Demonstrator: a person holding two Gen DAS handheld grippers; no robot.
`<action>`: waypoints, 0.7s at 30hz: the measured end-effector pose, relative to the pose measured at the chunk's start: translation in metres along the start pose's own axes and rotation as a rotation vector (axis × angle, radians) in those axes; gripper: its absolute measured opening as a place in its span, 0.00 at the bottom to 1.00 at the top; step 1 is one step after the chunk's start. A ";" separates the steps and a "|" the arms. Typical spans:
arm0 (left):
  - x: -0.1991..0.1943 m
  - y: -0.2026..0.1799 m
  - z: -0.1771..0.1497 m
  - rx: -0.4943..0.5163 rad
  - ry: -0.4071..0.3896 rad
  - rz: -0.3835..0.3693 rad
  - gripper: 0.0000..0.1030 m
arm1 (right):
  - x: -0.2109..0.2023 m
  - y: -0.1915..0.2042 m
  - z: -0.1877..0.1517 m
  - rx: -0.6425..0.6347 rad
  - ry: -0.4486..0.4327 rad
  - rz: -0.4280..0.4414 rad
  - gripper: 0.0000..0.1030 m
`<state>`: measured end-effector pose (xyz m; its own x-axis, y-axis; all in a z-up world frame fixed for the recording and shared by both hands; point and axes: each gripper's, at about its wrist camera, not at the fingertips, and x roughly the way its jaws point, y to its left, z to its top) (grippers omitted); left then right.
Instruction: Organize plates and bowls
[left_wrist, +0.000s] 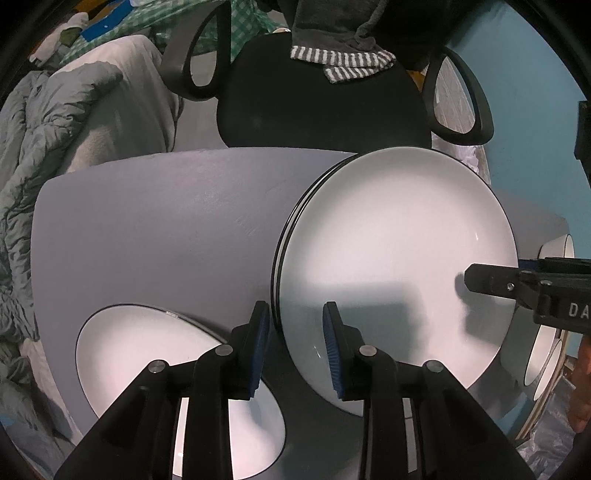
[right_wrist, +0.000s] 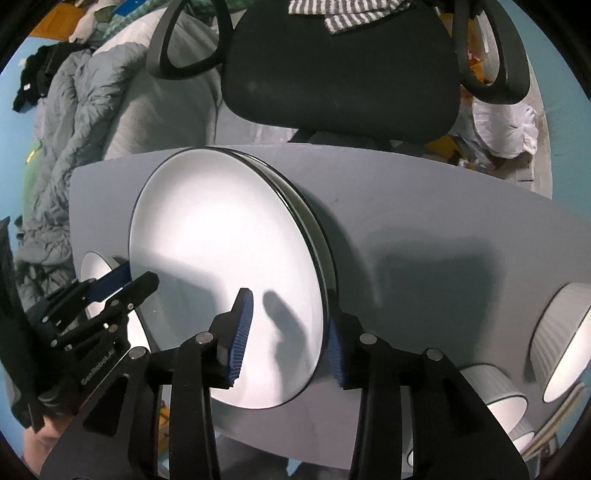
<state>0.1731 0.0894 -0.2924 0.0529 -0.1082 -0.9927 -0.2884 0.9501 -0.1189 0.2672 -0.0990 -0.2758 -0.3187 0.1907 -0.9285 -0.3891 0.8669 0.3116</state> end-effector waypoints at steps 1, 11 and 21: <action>-0.001 0.000 -0.002 -0.002 -0.003 0.003 0.29 | 0.000 0.001 0.000 -0.001 0.003 -0.006 0.35; -0.013 0.007 -0.020 -0.047 -0.037 -0.006 0.39 | -0.006 0.009 -0.005 -0.008 -0.015 -0.062 0.50; -0.037 0.010 -0.036 -0.081 -0.106 -0.008 0.54 | -0.013 0.026 -0.015 -0.103 -0.076 -0.185 0.55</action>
<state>0.1335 0.0925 -0.2571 0.1549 -0.0801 -0.9847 -0.3640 0.9220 -0.1323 0.2479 -0.0860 -0.2525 -0.1692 0.0702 -0.9831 -0.5221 0.8396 0.1498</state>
